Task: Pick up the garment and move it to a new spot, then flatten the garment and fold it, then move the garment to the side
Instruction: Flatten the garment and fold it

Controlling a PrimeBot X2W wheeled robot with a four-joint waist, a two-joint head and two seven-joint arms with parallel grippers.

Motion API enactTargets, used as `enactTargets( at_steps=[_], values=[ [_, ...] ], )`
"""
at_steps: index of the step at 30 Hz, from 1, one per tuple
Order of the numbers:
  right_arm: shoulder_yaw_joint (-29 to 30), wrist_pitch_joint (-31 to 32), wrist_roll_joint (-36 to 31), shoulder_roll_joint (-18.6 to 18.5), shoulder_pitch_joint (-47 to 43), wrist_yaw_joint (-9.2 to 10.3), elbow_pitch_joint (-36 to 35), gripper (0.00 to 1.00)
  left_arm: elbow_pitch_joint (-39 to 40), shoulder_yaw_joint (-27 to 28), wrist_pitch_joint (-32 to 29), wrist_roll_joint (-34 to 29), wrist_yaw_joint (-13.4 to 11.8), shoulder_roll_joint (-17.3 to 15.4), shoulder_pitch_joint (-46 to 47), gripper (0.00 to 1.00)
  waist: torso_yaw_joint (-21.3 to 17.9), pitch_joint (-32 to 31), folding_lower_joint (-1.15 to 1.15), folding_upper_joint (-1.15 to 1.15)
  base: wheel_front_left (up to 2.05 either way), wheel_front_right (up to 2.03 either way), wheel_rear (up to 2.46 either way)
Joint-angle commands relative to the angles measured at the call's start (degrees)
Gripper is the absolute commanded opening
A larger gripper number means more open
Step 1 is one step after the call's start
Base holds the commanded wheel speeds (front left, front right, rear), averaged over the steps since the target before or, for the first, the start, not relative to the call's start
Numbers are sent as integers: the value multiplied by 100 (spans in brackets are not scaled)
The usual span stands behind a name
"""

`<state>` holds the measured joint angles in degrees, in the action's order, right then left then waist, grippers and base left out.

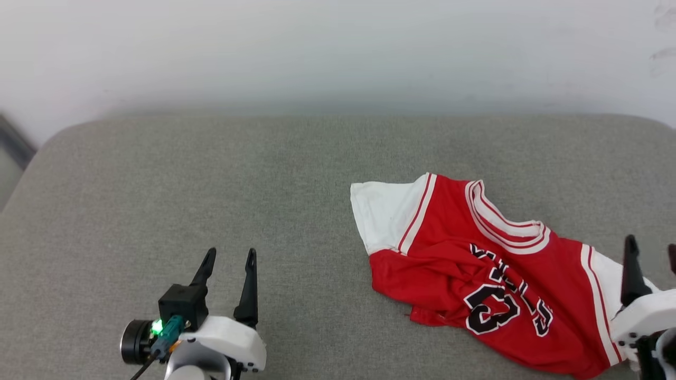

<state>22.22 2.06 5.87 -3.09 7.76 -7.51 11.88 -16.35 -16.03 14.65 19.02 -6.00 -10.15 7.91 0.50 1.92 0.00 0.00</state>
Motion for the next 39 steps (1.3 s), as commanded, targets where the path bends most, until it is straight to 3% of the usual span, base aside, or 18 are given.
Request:
enactTargets(
  at_steps=[1, 10, 16, 20, 30, 37, 39],
  values=[
    [-11, -35, 3, 16, -85, 4, -36, 100, -2, 16, -13, 20, -13, -26, -67, 100, -18, -102, 0, 0, 0, 0, 0],
    [-1287, -280, 166, 23, -888, 4, -778, 100, 98, 20, -155, 70, -87, -159, -352, 100, -46, -406, 0, 0, 0, 0, 0],
    [-1720, -204, 276, 23, -1315, 4, -1148, 100, 150, -11, -261, 76, -119, -215, -363, 100, -156, -501, 0, 0, 0, 0, 0],
    [-1938, -72, 296, 23, -1237, 4, -1419, 100, 155, -261, -595, -10, 201, -287, 374, 100, -377, -335, 0, 0, 0, 0, 0],
    [-2234, -186, 345, 24, -555, 4, -1608, 100, -538, -628, -2363, 278, 1121, -405, 2856, 100, -974, 841, 0, 0, 0, 0, 0],
    [-2434, -510, 489, 24, -152, 4, -1409, 100, -1364, -1213, -3820, 793, 1340, -746, 4071, 100, -1388, 1519, 0, 0, 0, 0, 0],
    [-2458, -602, 546, 27, -63, 3, -1330, 100, -1469, -1642, -4358, 1039, 1346, -897, 4319, 100, -1470, 1711, 0, 0, 0, 0, 0]
  ],
)
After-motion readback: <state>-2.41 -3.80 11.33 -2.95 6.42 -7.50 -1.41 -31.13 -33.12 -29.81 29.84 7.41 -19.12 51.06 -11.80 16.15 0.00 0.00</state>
